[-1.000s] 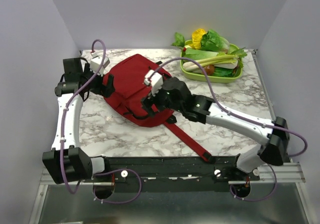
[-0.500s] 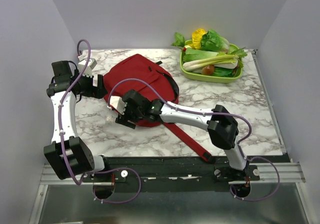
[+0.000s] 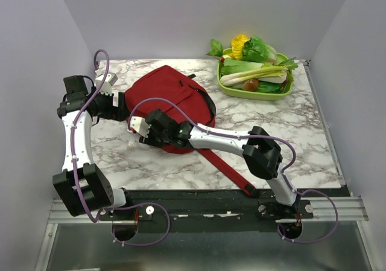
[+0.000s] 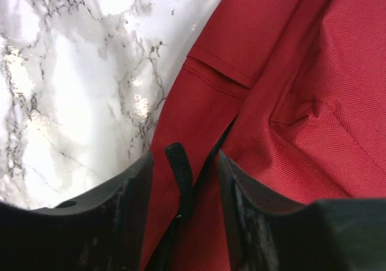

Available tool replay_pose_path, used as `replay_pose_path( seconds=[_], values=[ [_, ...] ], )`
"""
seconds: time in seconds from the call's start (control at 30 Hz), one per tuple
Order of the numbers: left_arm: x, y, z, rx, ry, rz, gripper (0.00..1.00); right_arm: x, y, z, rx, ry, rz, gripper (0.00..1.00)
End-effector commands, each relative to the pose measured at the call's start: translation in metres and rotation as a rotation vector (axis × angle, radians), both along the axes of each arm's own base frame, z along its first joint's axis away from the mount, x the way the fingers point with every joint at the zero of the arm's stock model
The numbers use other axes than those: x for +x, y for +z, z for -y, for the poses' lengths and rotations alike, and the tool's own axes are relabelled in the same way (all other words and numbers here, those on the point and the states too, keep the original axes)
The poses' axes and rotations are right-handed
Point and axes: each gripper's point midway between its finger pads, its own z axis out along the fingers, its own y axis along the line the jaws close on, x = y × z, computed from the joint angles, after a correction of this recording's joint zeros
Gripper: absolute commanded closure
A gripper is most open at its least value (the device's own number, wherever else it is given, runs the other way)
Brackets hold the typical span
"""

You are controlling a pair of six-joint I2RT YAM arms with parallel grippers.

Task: Pack the student bag
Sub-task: Zip the student bag at the center of the board.

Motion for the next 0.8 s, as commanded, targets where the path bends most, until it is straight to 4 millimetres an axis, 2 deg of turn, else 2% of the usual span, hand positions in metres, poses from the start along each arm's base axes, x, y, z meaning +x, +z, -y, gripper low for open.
replay_pose_path(
  seconds=[0.0,0.1,0.13,0.17,0.23,0.33,0.43,0.57,0.6,0.63,0.77],
  values=[
    [-0.002,0.002,0.004,-0.034,-0.018,0.018,0.01,0.013,-0.001,-0.006,-0.001,-0.028,0.066,0.49],
    [-0.002,0.000,0.005,-0.039,-0.022,0.014,0.01,0.013,-0.003,-0.004,-0.005,-0.034,0.064,0.63],
    [-0.003,-0.002,0.006,-0.038,-0.028,0.012,0.01,0.013,0.000,-0.004,0.004,-0.039,0.061,0.73],
    [-0.005,-0.002,0.009,-0.045,-0.044,0.013,0.01,0.012,0.002,-0.004,0.007,-0.041,0.059,0.78],
    [-0.009,-0.003,0.012,-0.041,-0.071,0.023,0.01,0.012,0.003,-0.001,0.016,-0.055,0.048,0.88],
    [-0.011,-0.005,0.015,-0.027,-0.100,0.040,0.01,0.007,0.019,0.001,0.067,-0.070,0.029,0.98],
    [-0.017,-0.015,0.028,0.003,-0.165,0.031,0.01,-0.008,0.044,0.009,0.181,-0.093,-0.037,0.99],
    [-0.017,-0.018,0.036,0.028,-0.194,0.047,0.01,-0.017,0.058,0.021,0.255,-0.118,-0.070,0.99],
    [-0.018,-0.019,0.041,0.031,-0.213,0.049,0.01,-0.020,0.051,0.027,0.249,-0.130,-0.082,0.99],
    [-0.019,-0.021,0.044,0.033,-0.225,0.043,0.01,-0.022,0.066,0.029,0.300,-0.141,-0.081,0.99],
    [-0.022,-0.028,0.059,0.055,-0.282,0.045,0.01,-0.027,0.077,0.039,0.359,-0.165,-0.096,0.99]
  ],
)
